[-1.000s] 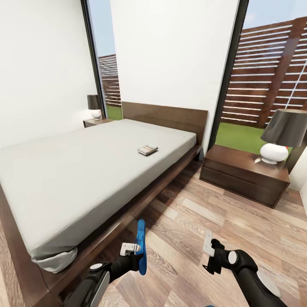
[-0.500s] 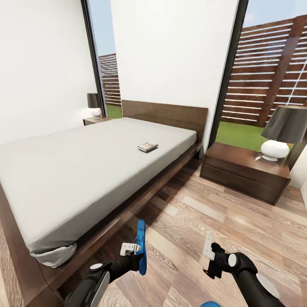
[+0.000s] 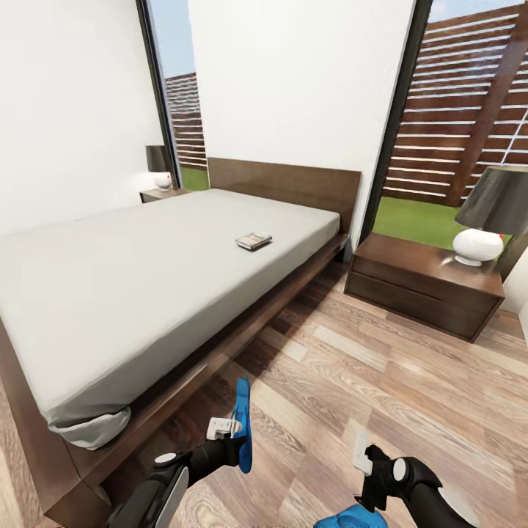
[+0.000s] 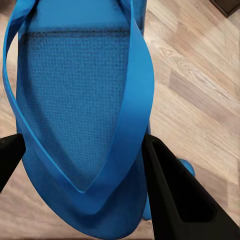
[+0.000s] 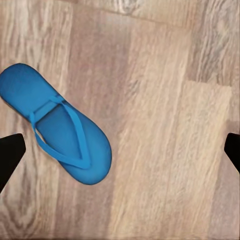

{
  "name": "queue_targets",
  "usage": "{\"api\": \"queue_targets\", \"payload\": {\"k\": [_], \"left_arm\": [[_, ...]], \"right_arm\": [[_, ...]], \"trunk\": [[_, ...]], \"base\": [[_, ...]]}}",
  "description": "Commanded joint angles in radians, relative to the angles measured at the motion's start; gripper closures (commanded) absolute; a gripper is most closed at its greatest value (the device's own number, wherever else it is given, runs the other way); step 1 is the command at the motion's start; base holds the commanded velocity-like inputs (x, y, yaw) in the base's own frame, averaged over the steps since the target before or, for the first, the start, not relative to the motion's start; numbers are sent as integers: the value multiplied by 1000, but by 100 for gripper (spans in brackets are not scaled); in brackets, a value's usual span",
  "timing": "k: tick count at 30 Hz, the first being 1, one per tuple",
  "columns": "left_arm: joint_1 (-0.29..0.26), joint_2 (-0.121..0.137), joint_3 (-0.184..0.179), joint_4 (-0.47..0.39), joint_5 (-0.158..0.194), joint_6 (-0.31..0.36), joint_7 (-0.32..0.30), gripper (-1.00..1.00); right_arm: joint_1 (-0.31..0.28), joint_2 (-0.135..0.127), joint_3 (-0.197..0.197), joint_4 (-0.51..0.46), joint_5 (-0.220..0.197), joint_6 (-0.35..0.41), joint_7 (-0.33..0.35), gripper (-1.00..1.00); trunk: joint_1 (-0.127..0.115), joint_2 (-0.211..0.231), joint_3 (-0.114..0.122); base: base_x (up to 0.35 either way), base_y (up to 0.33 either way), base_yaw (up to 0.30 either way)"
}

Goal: In the bedroom, move the book from the bed onto either nightstand, and place the two sandals side by side next to the bed.

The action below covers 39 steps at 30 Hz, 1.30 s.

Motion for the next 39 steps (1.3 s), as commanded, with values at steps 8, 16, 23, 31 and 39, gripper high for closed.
{"api": "queue_targets", "payload": {"k": [8,16,23,31,39], "left_arm": [[0,0,0,-1,10,9,-1,100],[0,0,0,-1,10,9,-1,100],[0,0,0,-1,10,8,-1,100],[0,0,0,-1,10,8,-1,100],[0,0,1,-1,10,8,-1,100]], "right_arm": [[0,0,-1,65,4,1,-102,-100],[0,0,-2,69,18,1,-112,-100],[0,0,-4,69,107,2,-114,-100],[0,-3,-5,69,114,2,-114,-100],[0,-1,-5,67,114,4,-116,-100]], "trunk": [[3,-2,-32],[7,-4,-63],[10,-6,-90],[14,-8,-121],[17,-10,-152]], "base": [[0,0,0],[0,0,0],[0,0,0],[0,0,0],[0,0,0]]}}
